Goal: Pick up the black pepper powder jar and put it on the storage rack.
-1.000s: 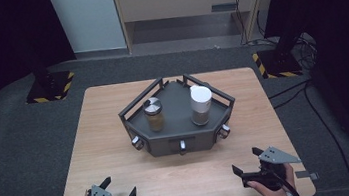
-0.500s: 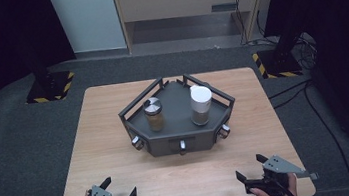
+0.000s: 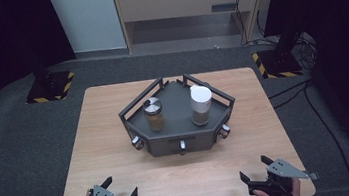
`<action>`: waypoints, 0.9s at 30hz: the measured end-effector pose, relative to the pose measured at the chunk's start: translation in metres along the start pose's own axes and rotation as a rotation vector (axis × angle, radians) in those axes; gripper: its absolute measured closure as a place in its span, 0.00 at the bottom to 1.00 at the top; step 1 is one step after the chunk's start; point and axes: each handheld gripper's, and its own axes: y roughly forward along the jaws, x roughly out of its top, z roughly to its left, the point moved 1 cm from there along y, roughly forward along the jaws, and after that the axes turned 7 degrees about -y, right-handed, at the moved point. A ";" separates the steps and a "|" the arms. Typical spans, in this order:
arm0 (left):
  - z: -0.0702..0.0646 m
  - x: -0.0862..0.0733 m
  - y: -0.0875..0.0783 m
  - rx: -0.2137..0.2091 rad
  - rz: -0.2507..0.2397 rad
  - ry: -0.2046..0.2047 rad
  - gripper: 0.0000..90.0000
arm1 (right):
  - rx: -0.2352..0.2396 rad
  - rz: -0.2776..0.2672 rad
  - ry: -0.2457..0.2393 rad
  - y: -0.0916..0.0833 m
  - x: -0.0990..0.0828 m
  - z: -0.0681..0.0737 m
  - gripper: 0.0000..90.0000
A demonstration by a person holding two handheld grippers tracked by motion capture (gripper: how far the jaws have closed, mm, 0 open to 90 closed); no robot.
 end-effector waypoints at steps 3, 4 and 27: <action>0.001 0.000 0.000 0.000 0.000 -0.001 0.06 | -0.010 -0.004 0.001 -0.001 -0.002 0.000 0.04; 0.001 0.000 0.000 -0.001 0.001 -0.001 0.06 | -0.012 -0.006 0.000 -0.001 -0.003 0.001 0.04; -0.004 0.000 -0.001 -0.009 0.005 0.003 0.06 | -0.015 -0.028 -0.007 -0.002 -0.008 0.008 0.04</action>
